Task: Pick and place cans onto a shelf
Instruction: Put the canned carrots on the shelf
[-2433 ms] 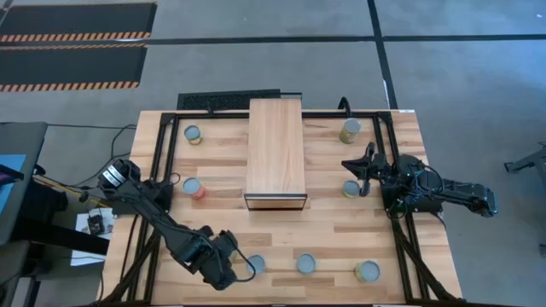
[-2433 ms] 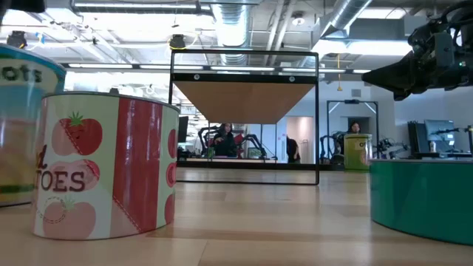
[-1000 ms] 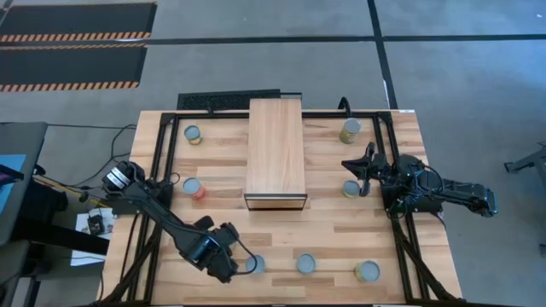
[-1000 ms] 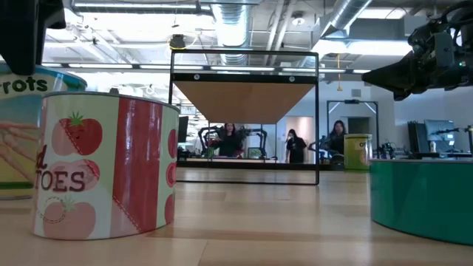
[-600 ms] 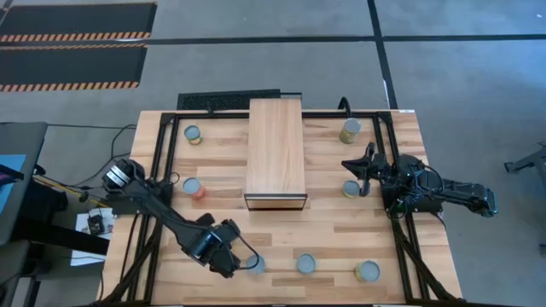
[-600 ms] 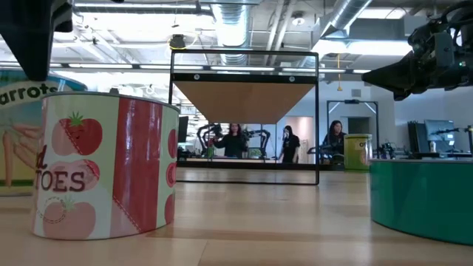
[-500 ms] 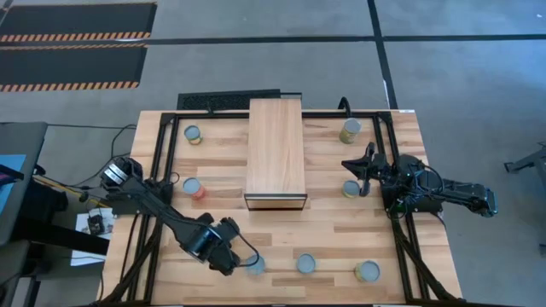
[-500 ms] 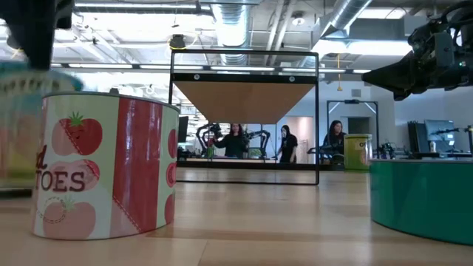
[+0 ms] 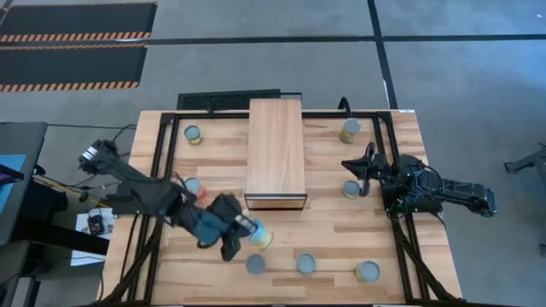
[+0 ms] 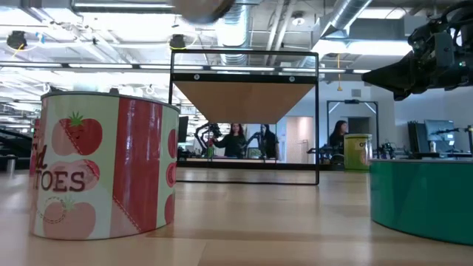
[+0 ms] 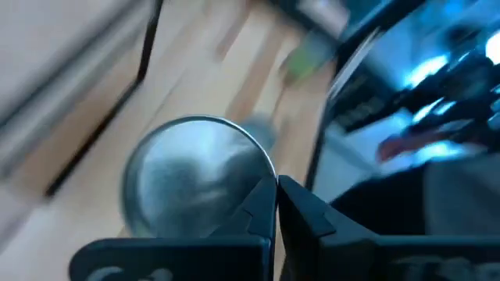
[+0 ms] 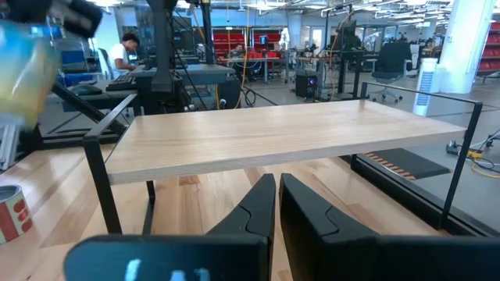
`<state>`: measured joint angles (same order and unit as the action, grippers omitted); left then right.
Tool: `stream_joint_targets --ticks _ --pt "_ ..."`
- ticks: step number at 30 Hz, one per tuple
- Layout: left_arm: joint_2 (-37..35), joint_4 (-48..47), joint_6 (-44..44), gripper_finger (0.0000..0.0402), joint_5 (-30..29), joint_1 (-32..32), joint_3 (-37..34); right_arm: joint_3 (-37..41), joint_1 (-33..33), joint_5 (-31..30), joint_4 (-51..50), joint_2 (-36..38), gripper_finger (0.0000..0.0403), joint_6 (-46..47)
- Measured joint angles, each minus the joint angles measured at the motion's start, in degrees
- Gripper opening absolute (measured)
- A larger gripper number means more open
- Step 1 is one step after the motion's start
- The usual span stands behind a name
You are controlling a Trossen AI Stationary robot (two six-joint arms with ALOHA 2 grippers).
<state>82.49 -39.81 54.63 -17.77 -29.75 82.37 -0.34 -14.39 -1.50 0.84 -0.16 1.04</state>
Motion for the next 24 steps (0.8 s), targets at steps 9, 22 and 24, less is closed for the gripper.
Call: stream_joint_targets --ticks 9,22,24 --pt "0.0 -0.5 -14.6 0.0 -4.0 11.6 9.5 0.0 0.0 0.0 0.0 0.0 0.0046 0.0" --pt "0.2 -7.6 -33.2 0.0 7.0 41.2 16.4 0.0 0.0 0.0 0.0 0.0 0.0046 0.0" --pt "1.0 -7.4 -35.6 0.0 9.7 45.5 16.6 0.0 0.0 0.0 0.0 0.0 0.0046 0.0"
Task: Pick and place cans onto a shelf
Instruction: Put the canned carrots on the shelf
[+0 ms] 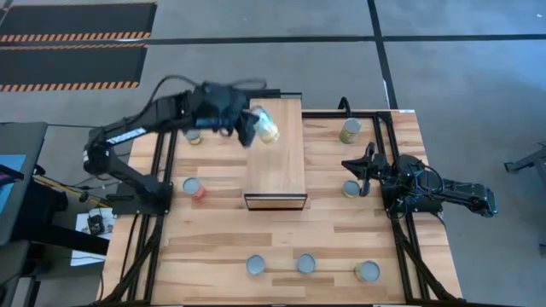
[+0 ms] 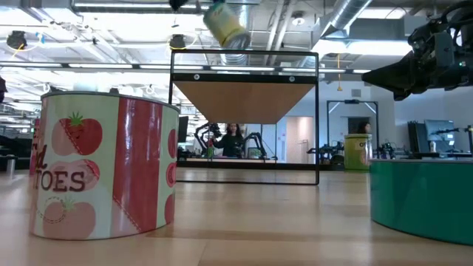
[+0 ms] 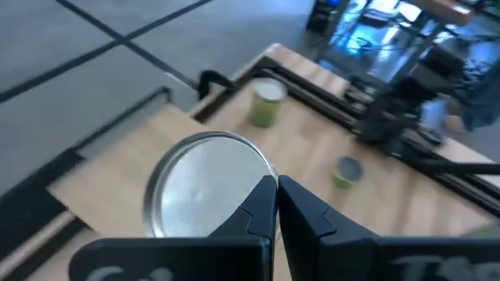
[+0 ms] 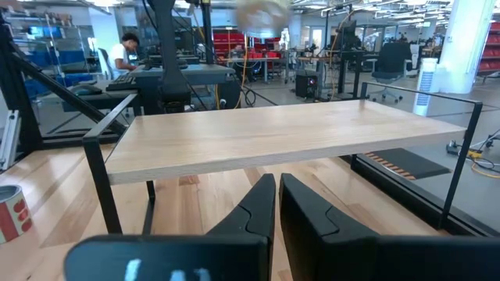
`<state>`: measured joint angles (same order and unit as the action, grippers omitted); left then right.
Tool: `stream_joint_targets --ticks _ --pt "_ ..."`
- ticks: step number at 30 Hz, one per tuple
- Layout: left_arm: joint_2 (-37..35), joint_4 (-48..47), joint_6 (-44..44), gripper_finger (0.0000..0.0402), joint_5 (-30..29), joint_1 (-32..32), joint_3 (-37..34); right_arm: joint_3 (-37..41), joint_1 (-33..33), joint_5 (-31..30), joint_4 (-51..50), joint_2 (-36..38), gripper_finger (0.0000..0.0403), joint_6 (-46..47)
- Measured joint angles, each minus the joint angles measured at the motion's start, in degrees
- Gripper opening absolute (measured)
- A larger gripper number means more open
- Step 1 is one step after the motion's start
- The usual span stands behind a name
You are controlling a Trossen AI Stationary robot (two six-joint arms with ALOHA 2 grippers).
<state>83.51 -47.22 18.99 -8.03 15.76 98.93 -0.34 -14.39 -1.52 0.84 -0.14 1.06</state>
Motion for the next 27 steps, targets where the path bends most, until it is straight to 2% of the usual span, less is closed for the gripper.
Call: stream_joint_targets --ticks 2,6,11,19,27 --pt "0.7 -0.6 -2.7 0.0 3.1 4.1 -0.1 0.0 0.0 0.0 0.0 0.0 0.0046 0.0" --pt "3.6 -0.7 -8.5 0.0 5.4 10.8 0.6 0.0 0.0 0.0 0.0 0.0 0.0046 0.0" --pt "10.2 -3.3 -15.6 0.0 8.0 16.6 5.7 0.0 0.0 0.0 0.0 -0.4 0.0046 0.0" --pt "20.8 -7.7 -23.1 0.0 6.7 19.7 15.6 0.0 0.0 0.0 0.0 -0.3 0.0046 0.0" --pt "24.6 -7.8 -25.5 0.0 5.6 19.6 17.1 0.0 0.0 0.0 0.0 -0.3 0.0046 0.0"
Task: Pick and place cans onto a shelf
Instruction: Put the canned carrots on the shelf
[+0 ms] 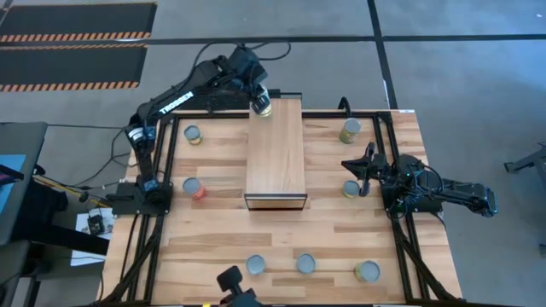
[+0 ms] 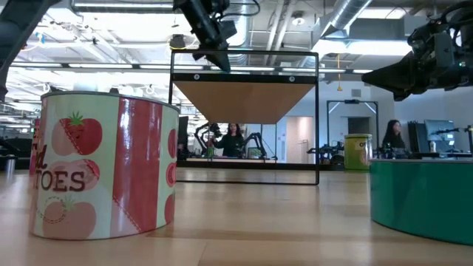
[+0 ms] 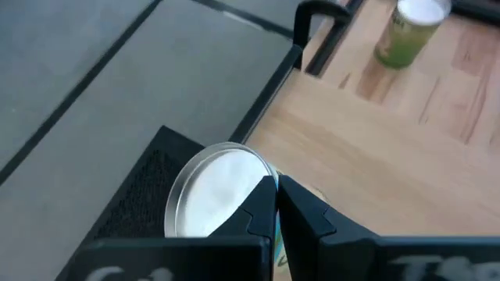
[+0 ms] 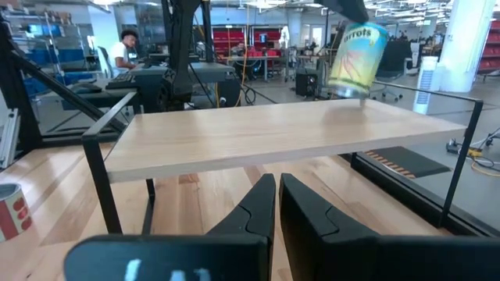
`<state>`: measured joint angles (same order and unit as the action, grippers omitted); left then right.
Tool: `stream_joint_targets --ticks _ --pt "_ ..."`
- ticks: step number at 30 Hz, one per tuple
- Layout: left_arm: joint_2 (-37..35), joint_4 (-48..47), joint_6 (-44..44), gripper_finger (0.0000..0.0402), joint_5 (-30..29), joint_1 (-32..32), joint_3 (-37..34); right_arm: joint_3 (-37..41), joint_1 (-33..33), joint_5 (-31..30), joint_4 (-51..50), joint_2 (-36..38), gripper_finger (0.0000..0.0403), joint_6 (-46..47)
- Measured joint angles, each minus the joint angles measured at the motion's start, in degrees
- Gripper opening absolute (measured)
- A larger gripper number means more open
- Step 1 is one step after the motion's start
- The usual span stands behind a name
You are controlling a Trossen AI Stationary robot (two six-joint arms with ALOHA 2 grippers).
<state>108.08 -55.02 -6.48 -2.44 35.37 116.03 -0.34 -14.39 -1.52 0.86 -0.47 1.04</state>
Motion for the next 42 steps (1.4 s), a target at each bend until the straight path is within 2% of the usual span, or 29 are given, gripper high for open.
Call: stream_joint_targets --ticks 8,26,32,42 --pt "0.9 0.9 0.7 0.0 -3.2 -0.5 0.0 0.0 0.0 0.0 0.0 0.0 0.0046 0.0" --pt "0.9 -1.4 3.2 0.0 -1.9 -1.1 0.0 0.0 0.0 0.0 0.0 0.0 0.0046 0.0" --pt "0.9 -1.5 4.2 0.0 0.5 -1.1 -0.1 0.0 0.0 0.0 0.0 0.0 0.0046 0.0" --pt "0.8 -1.7 4.2 0.0003 -0.3 -1.0 -0.1 0.0 0.0 0.0 0.0 0.0 0.0046 0.0"
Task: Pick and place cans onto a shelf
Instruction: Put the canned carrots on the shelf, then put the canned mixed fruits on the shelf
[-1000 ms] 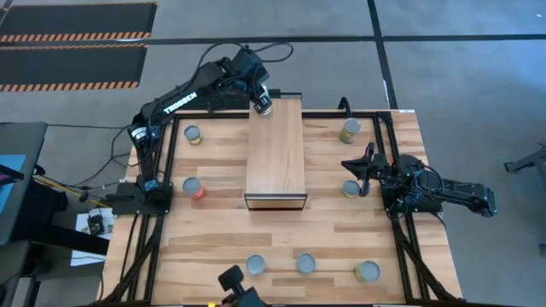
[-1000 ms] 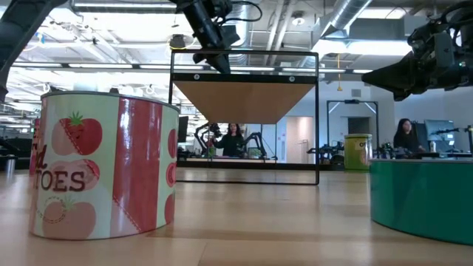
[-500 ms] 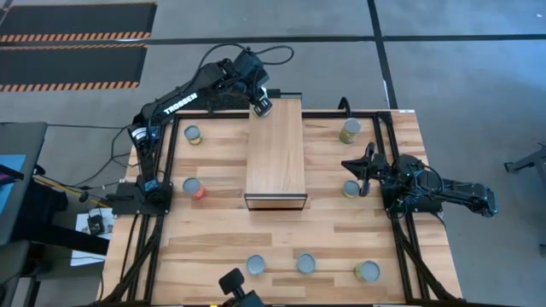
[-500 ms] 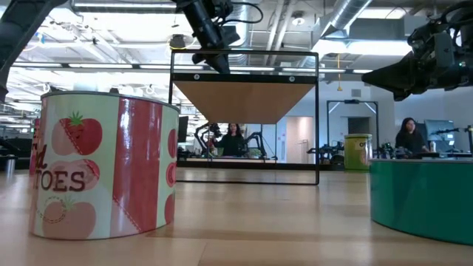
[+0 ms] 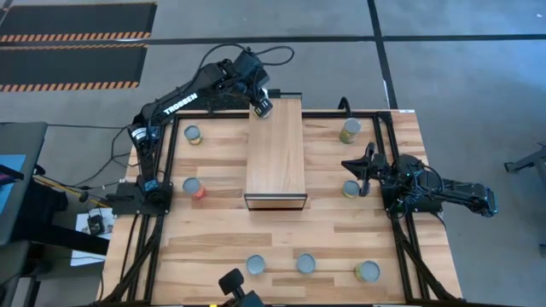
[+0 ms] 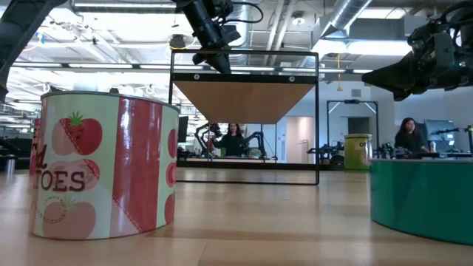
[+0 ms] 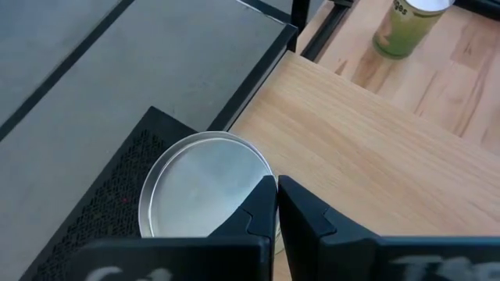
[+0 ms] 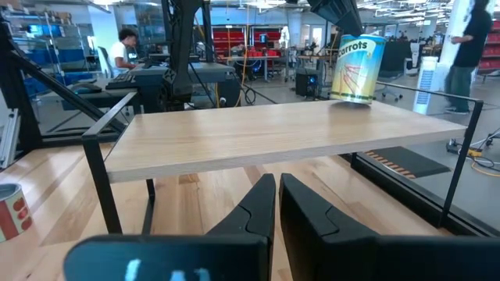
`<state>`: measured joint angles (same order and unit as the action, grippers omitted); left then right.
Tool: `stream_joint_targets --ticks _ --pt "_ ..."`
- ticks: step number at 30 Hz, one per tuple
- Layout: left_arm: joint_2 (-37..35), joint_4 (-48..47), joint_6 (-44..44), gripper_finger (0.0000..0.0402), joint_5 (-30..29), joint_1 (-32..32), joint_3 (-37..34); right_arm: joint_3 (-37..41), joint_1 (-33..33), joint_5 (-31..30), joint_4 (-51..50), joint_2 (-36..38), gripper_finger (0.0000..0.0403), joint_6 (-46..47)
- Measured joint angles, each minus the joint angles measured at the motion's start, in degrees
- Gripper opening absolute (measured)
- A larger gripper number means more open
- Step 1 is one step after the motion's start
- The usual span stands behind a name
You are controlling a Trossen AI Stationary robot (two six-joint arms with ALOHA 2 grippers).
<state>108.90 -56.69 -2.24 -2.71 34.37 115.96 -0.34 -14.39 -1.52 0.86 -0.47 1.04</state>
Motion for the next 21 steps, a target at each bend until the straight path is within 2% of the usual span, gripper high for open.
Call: stream_joint_targets --ticks 12,17,21 --pt "0.0 1.4 0.0 0.0051 -0.2 0.0 0.0 0.0 0.0 0.0 0.0 0.0 0.0046 0.0" --pt "-0.1 2.0 0.0 0.0048 0.6 0.0 2.7 0.0 0.0 0.0 0.0 0.0 0.0046 0.0" --pt "-3.1 2.3 1.1 0.003 3.4 0.0 4.6 0.0 0.0 0.0 0.0 0.0 0.0046 0.0"
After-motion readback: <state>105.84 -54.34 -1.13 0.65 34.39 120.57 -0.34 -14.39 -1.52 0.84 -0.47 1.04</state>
